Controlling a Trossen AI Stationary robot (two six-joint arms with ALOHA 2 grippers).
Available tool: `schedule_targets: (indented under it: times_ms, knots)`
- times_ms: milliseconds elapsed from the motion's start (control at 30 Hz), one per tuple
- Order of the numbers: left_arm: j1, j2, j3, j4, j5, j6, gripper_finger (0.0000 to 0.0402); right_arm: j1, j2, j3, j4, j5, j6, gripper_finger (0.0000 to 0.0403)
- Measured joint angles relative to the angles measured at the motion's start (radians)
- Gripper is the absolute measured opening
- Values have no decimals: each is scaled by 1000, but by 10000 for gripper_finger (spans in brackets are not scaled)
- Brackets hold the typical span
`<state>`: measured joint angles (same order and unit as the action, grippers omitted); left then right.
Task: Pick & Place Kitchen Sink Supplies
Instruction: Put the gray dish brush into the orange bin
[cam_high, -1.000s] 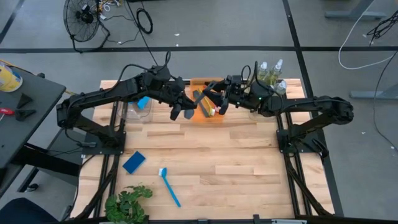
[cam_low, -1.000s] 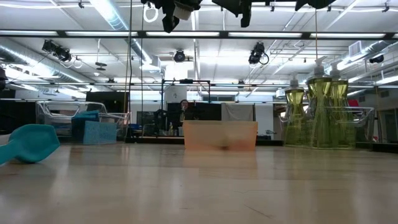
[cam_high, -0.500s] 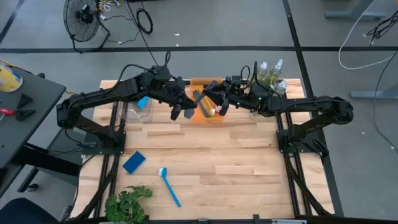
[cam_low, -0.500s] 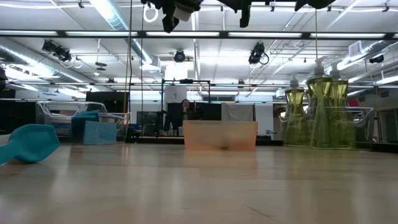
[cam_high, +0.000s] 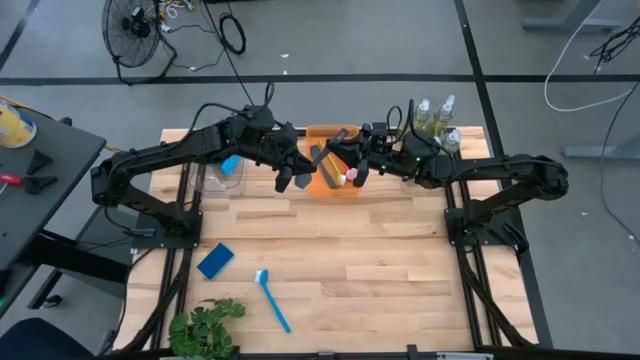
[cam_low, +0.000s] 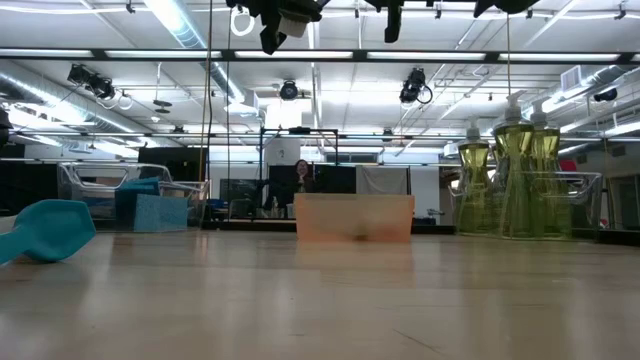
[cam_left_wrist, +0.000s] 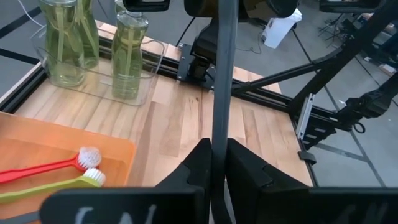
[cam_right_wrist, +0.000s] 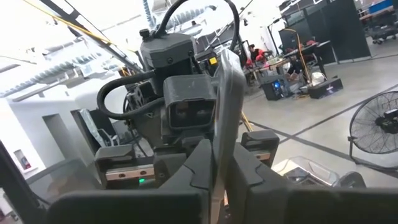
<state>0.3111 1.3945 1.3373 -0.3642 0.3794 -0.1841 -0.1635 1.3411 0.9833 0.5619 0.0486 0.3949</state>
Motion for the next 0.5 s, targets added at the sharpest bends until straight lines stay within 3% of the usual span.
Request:
schedule_targets:
  times_ms: [300, 500]
  knots:
    - [0, 0, 0, 0, -36, -20, 82, -1, 1, 0, -9, -33, -36, 17]
    - [3, 0, 0, 0, -98, -67, 158, -1, 1, 0, -14, -35, -133, 15]
